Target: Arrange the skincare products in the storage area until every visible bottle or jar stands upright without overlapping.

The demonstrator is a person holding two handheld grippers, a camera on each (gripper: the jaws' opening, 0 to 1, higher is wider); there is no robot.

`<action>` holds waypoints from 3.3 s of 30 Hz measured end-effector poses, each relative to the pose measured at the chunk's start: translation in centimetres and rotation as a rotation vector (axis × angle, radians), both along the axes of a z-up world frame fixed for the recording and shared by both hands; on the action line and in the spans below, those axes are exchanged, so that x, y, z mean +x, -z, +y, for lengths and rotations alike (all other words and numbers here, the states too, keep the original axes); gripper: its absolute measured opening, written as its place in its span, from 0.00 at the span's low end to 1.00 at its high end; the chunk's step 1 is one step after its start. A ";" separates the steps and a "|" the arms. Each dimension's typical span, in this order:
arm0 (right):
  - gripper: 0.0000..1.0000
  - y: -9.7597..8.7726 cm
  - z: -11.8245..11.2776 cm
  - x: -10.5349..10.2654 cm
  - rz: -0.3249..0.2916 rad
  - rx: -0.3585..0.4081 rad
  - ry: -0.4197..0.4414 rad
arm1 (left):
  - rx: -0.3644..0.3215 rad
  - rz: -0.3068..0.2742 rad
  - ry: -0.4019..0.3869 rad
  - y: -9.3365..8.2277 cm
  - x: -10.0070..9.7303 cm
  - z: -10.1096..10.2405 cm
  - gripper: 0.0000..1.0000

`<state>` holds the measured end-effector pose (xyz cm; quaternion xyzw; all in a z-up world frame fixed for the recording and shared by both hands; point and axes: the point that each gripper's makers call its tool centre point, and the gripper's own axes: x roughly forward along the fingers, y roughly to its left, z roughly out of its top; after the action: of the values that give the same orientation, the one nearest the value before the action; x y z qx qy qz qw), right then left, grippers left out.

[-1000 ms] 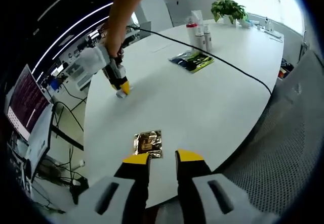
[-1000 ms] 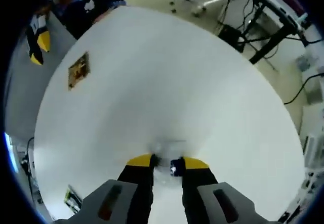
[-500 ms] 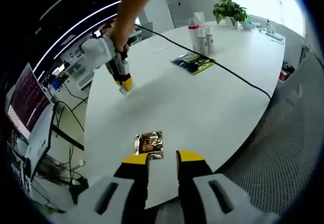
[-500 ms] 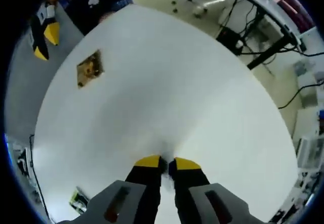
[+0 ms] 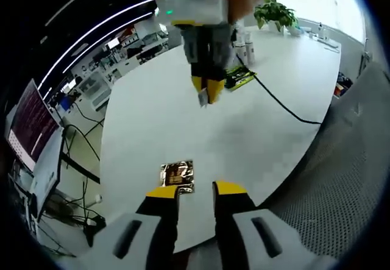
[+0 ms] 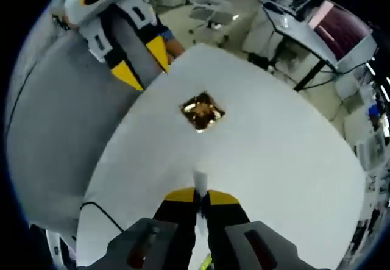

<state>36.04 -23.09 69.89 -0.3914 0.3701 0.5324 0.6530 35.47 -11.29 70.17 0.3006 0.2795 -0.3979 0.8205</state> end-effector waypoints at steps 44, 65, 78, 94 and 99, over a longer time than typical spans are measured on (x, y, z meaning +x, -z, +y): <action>0.00 -7.5 -1.1 -10.0 -0.221 0.403 0.239 | -0.550 0.139 0.131 -9.4 -10.7 -12.0 0.05; 0.00 -6.7 0.2 -11.3 -0.207 0.278 0.024 | -0.531 0.127 0.185 -9.4 -11.4 -12.1 0.01; 0.04 -5.4 0.4 -11.4 -0.170 0.250 -0.017 | -0.457 0.170 0.179 -7.8 -11.6 -12.1 0.00; 0.51 -6.1 -2.8 -9.2 -0.051 0.454 0.300 | -0.686 0.256 0.002 -10.4 -8.9 -10.8 0.00; 0.66 -7.3 -2.1 -9.7 0.114 0.644 0.399 | -0.703 0.262 0.023 -10.7 -9.3 -11.1 0.00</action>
<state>26.37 -25.17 77.17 -0.0563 0.2886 0.5046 0.8117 26.15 -22.40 80.86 -0.0496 0.2252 -0.5139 0.8263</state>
